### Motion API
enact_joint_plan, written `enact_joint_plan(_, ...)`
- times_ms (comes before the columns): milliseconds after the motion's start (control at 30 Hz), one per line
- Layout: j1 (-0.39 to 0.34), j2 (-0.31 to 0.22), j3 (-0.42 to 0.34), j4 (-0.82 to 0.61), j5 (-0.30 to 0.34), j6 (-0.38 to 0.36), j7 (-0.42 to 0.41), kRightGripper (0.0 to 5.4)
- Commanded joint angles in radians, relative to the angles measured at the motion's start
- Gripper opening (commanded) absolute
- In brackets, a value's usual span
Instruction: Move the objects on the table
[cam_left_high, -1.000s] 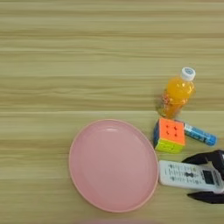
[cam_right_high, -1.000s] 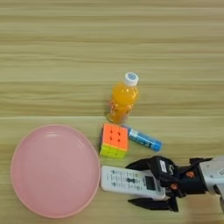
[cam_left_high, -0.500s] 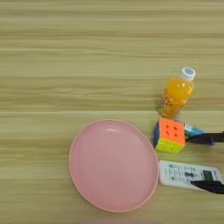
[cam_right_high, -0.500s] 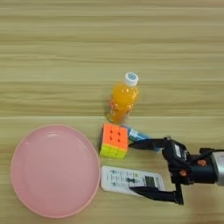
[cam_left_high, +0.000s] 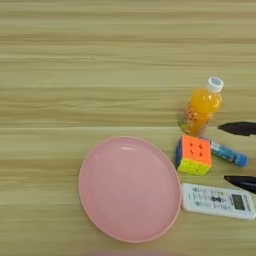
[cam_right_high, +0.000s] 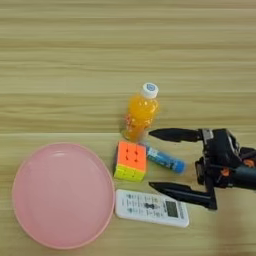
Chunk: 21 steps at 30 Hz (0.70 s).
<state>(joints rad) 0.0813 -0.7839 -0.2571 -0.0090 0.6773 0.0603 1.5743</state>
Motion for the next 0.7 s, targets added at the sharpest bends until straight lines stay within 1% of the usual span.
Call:
enact_joint_plan(33, -0.060, -0.003, -0.025, -0.139, 0.025, 0.026, -0.094, 5.38)
enact_joint_plan(100, -0.059, 0.024, 0.000, -0.216, 0.030, 0.046, -0.132, 5.38)
enact_joint_plan(167, -0.064, 0.049, 0.035, -0.271, 0.013, 0.060, -0.167, 5.38)
enact_joint_plan(233, -0.070, 0.083, 0.086, -0.310, -0.028, 0.058, -0.203, 5.38)
enact_joint_plan(333, -0.074, 0.118, 0.174, -0.352, -0.088, 0.058, -0.238, 5.38)
enact_joint_plan(467, -0.100, 0.158, 0.255, -0.349, -0.158, 0.057, -0.283, 5.38)
enact_joint_plan(600, -0.098, 0.181, 0.305, -0.351, -0.192, 0.040, -0.289, 5.38)
enact_joint_plan(633, -0.097, 0.185, 0.318, -0.349, -0.203, 0.040, -0.294, 5.38)
enact_joint_plan(700, -0.092, 0.190, 0.342, -0.337, -0.237, 0.017, -0.293, 5.38)
